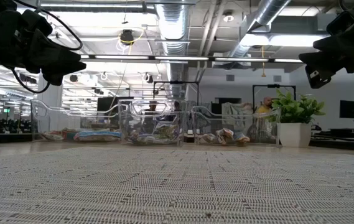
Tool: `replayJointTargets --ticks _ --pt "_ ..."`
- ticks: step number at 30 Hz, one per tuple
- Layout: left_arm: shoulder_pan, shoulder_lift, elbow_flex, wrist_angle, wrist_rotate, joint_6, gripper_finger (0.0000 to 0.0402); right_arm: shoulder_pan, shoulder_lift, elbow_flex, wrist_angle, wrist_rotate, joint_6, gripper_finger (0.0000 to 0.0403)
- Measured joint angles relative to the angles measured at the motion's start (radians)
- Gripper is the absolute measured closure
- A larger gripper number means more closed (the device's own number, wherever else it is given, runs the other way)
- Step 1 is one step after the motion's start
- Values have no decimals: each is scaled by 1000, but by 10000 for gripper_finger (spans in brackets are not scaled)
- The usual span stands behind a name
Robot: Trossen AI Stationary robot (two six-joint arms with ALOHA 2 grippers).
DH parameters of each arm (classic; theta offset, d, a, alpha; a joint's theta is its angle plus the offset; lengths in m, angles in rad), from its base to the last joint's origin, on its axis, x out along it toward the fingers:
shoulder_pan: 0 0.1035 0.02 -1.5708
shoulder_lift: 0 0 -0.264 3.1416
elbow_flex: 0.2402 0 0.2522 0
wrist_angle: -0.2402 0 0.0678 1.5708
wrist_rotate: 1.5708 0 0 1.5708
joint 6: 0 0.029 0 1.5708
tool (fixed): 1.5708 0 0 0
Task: Pick and place Granola Bars by type
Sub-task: Return to Home Position
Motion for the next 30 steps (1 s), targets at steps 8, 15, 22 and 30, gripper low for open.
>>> replayJointTargets --ticks 8,15,22,30 --pt "0 0 0 0 0 0 244 0 0 0 0 0 0 262" --pt "0 0 0 0 0 0 244 0 0 0 0 0 0 257" --pt "0 0 0 0 0 0 244 0 0 0 0 0 0 260" --pt "0 0 0 0 0 0 244 0 0 0 0 0 0 260"
